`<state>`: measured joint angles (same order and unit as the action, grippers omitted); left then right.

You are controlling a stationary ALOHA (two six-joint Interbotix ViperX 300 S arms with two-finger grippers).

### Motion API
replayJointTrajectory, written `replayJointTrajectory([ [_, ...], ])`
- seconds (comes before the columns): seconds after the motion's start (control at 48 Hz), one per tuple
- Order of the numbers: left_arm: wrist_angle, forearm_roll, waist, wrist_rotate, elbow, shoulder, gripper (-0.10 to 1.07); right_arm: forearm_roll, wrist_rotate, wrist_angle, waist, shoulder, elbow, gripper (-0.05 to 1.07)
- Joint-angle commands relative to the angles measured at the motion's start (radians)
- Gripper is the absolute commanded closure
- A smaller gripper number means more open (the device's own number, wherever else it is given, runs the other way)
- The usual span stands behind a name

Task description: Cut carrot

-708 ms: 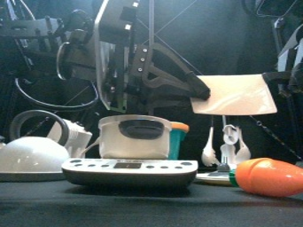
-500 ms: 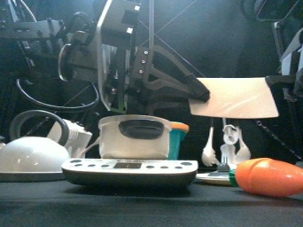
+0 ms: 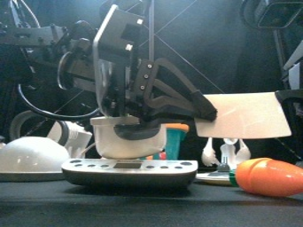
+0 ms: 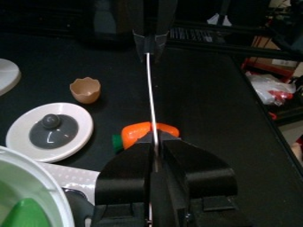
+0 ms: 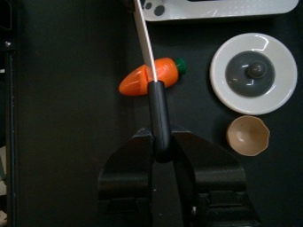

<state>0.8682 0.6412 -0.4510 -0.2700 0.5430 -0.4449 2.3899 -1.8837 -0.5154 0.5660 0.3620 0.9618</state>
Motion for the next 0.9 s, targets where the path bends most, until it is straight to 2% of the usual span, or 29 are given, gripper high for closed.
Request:
replayJointTrajectory([
  [0.0, -0.011, -0.011, -0.002, 0.000, -0.029, 0.011, 0.43, 0.002, 0.002, -0.003, 0.002, 0.008, -0.006, 0.58],
  [0.354, -0.023, -0.080, 0.015, 0.000, -0.031, 0.055, 0.43, -0.005, 0.000, -0.011, 0.011, 0.037, -0.020, 0.58],
  [0.646, -0.023, -0.109, 0.018, -0.002, -0.031, 0.086, 0.43, -0.041, 0.000, -0.015, 0.012, 0.074, -0.043, 0.58],
  [0.875, -0.023, -0.123, 0.017, 0.000, -0.032, 0.087, 0.43, -0.038, 0.002, -0.012, 0.035, 0.067, -0.041, 0.58],
])
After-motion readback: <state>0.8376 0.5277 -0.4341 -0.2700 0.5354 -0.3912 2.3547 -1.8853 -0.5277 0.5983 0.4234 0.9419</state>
